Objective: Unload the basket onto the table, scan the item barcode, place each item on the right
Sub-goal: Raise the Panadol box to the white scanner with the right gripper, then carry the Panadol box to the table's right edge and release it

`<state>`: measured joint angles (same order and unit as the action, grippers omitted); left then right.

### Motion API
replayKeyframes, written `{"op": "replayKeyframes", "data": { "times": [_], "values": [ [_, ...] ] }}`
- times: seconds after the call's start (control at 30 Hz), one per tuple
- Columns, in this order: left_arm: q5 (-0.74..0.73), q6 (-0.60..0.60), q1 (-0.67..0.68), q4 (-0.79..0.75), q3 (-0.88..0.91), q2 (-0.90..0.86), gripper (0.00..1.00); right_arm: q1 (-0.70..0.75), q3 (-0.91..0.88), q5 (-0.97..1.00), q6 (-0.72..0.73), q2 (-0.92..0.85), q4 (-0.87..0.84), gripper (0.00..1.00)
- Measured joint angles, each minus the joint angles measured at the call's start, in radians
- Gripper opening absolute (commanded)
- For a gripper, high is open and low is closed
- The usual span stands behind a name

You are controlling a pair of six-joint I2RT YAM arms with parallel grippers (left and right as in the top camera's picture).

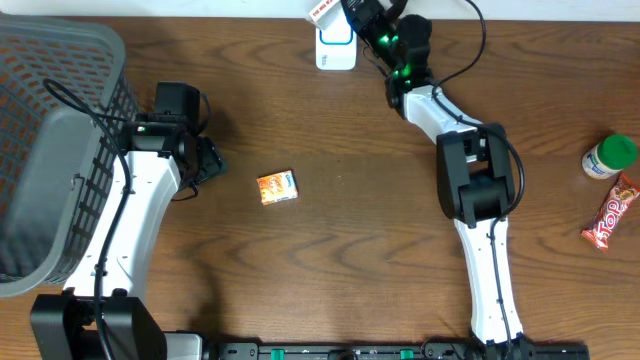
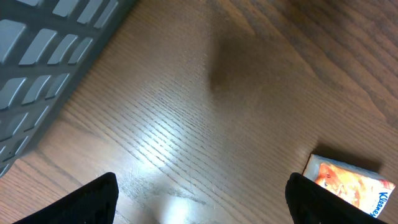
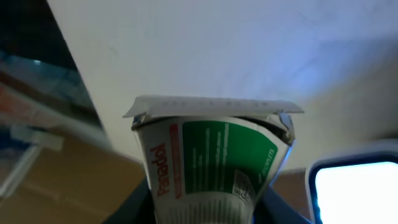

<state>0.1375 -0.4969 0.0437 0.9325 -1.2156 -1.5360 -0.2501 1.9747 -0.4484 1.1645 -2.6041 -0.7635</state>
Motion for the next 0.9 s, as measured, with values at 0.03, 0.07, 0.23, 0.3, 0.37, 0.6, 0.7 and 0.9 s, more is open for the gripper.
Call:
{"op": "replayKeyframes", "data": {
  "times": [0.03, 0.07, 0.23, 0.3, 0.37, 0.6, 0.7, 0.9],
  "values": [
    [0.000, 0.000, 0.000, 0.000, 0.000, 0.000, 0.86, 0.003, 0.001, -0.023, 0.006, 0.000, 0.014, 0.21],
    [0.000, 0.000, 0.000, 0.000, 0.000, 0.000, 0.86, 0.010, 0.002, -0.055, 0.006, 0.001, 0.042, 0.15],
    [0.000, 0.000, 0.000, 0.000, 0.000, 0.000, 0.86, 0.043, 0.002, -0.149, -0.068, 0.071, 0.510, 0.15],
    [0.000, 0.000, 0.000, 0.000, 0.000, 0.000, 0.86, 0.053, -0.004, -0.103, -0.163, 0.168, 0.811, 0.20],
    [0.001, 0.000, 0.000, -0.001, 0.000, 0.000, 0.86, 0.053, -0.008, -0.040, -0.261, 0.264, 1.026, 0.26],
    [0.000, 0.000, 0.000, 0.000, 0.001, 0.000, 0.86, 0.060, 0.019, 0.206, -0.518, 0.718, 1.664, 0.31],
    [0.000, 0.000, 0.000, 0.000, 0.001, 0.000, 0.86, 0.087, 0.031, 0.348, -0.578, 0.850, 1.879, 0.31],
    [0.000, 0.000, 0.000, 0.000, 0.001, 0.000, 0.86, 0.213, 0.024, 0.616, -0.613, 0.867, 2.139, 0.31]
  ]
}}
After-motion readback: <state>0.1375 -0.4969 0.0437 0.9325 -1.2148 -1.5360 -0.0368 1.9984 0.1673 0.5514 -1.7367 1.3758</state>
